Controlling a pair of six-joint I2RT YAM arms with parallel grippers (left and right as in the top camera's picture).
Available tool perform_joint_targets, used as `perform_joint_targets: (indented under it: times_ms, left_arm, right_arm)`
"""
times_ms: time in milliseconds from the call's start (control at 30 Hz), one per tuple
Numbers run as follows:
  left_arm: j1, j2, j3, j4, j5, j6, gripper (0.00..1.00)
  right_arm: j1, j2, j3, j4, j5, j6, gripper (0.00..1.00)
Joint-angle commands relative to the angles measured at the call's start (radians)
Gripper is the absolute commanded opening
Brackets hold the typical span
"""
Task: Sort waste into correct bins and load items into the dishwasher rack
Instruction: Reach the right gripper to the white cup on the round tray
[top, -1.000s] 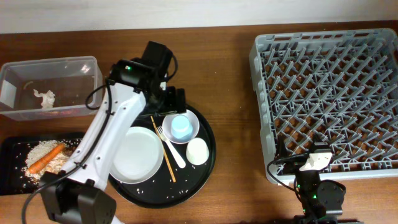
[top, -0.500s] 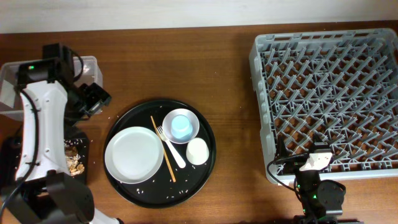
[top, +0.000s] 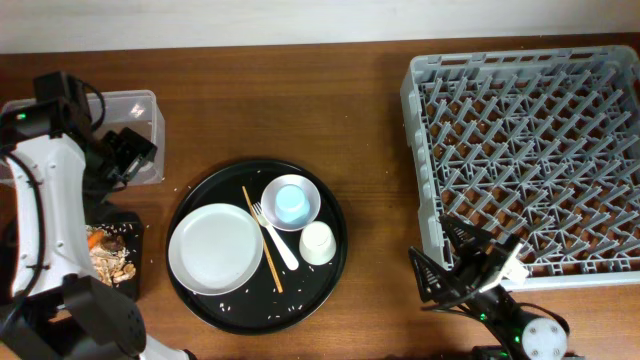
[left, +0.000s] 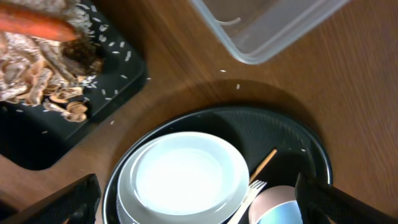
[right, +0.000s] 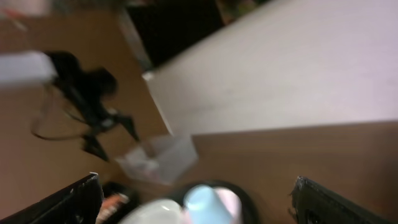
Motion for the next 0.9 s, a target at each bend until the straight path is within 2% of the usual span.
perform_joint_targets:
  times_ms: [0,100,333,400,467,533,633,733,867]
  left_arm:
    - [0.029,-0.010,-0.006,-0.001,0.015,-0.013,0.99]
    - [0.028,-0.010,-0.006,-0.001,0.015,-0.013,0.99]
    - [0.029,-0.010,-0.006,-0.001,0.015,-0.013,0.99]
    - [0.029,-0.010,-0.006,-0.001,0.015,-0.013,0.99]
    - [0.029,-0.010,-0.006,-0.001,0.015,-0.013,0.99]
    - [0.029,-0.010,-0.006,-0.001,0.015,-0.013,0.99]
    - [0.029,-0.010,-0.006,-0.001,0.015,-0.013,0.99]
    - [0.029,-0.010,-0.006,-0.001,0.015,-0.013,0.99]
    - [0.029,-0.010,-0.006,-0.001,0.015,-0.013,0.99]
  right_arm:
    - [0.005,0.001,0.049,-0.003,-0.048,0.153,0.99]
    - [0.005,0.085,0.193,-0.151,-0.048,0.105,0.99]
    - [0.016,0.639,0.789,-0.777,-0.036,-0.313,0.98]
    - [0.094,0.805,0.959,-0.964,0.113,-0.382,0.99]
    - [0.217,0.921,1.065,-1.078,0.297,-0.386,0.98]
    - [0.373,1.024,1.126,-1.108,0.436,-0.377,0.98]
    - [0.591,1.181,1.147,-1.063,0.615,-0.277,0.99]
    - [0.726,1.329,1.146,-0.964,0.618,-0.273,0.99]
    - [0.792,1.485,1.146,-0.900,0.596,-0.274,0.99]
